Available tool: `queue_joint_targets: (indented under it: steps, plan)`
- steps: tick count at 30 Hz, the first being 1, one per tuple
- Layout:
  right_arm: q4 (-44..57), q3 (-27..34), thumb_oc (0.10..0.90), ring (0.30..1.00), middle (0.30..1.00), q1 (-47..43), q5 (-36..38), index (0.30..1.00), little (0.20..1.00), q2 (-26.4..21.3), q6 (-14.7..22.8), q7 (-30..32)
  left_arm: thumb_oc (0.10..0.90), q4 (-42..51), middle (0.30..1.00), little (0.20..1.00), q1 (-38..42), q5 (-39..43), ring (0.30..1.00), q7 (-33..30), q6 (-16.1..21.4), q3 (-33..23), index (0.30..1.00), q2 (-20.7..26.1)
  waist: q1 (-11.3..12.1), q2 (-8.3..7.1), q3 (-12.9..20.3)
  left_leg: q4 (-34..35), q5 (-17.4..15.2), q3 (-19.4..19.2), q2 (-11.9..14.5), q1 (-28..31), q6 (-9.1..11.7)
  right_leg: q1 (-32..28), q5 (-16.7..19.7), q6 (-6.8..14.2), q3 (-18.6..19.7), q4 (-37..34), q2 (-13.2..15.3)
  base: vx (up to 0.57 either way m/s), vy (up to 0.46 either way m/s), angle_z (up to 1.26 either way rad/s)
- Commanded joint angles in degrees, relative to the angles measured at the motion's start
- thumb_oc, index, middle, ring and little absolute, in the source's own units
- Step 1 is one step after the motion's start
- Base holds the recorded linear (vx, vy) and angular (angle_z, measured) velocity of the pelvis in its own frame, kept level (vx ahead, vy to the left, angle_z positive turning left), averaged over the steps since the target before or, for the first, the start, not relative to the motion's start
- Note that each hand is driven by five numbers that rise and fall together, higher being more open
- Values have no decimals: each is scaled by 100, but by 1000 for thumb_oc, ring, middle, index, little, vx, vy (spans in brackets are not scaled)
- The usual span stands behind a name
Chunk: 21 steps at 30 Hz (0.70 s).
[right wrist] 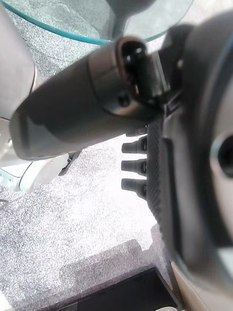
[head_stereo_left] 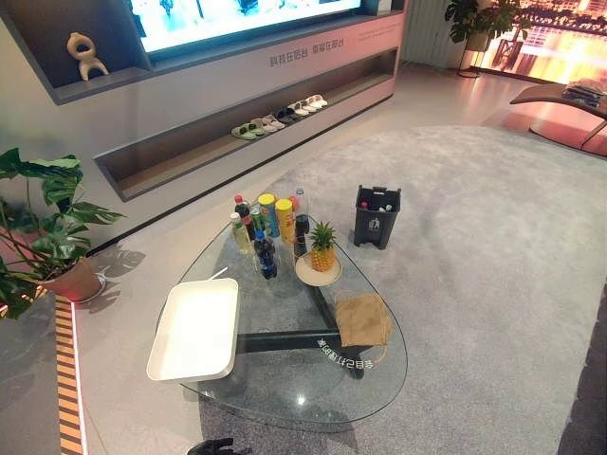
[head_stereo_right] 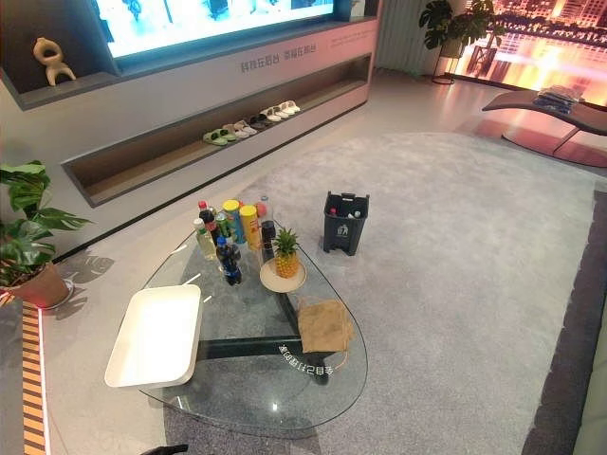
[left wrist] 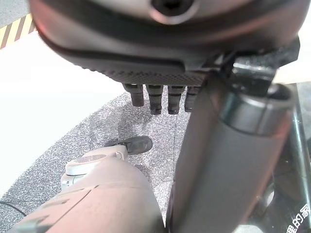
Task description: Wipe the table with a cloth and put it in the basket.
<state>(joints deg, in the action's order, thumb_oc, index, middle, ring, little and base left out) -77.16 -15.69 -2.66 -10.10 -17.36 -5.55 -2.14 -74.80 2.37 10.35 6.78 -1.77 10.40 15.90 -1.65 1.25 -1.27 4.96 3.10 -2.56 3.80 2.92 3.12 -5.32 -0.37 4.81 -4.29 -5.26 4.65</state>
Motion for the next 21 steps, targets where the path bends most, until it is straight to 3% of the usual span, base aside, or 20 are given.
queue_joint_targets:
  steps: [1,13,16,21]
  plan:
    - [-246,-84,800,900,900,-397,-88,900,900,26,51,63,800,-292,900,900,342,-314,900,-33,35,90,900,-2,140,-176,-186,4,-458,-160,-374,117,-175,192,220,97,-194,26,-50,0,0,0]
    - [-197,-57,800,900,900,-313,-253,900,900,-125,53,-7,800,-247,900,900,255,-215,900,-82,59,-9,900,79,136,-174,-268,4,-381,-122,-360,29,-127,271,275,113,-160,26,-81,34,-3,0]
    - [-46,-196,800,900,900,-526,-112,900,900,-261,-32,15,800,-116,900,900,426,117,900,-141,104,114,900,164,129,-125,-533,4,-232,-141,-347,-298,-122,615,393,85,-113,26,-94,-80,0,0]
    - [47,-310,800,900,900,-1153,182,900,900,-401,-54,273,800,43,900,900,1152,729,900,-448,295,165,900,256,95,-34,-1406,4,128,-187,-346,-1161,-160,1598,548,-28,-80,275,-167,-304,-1,-1]
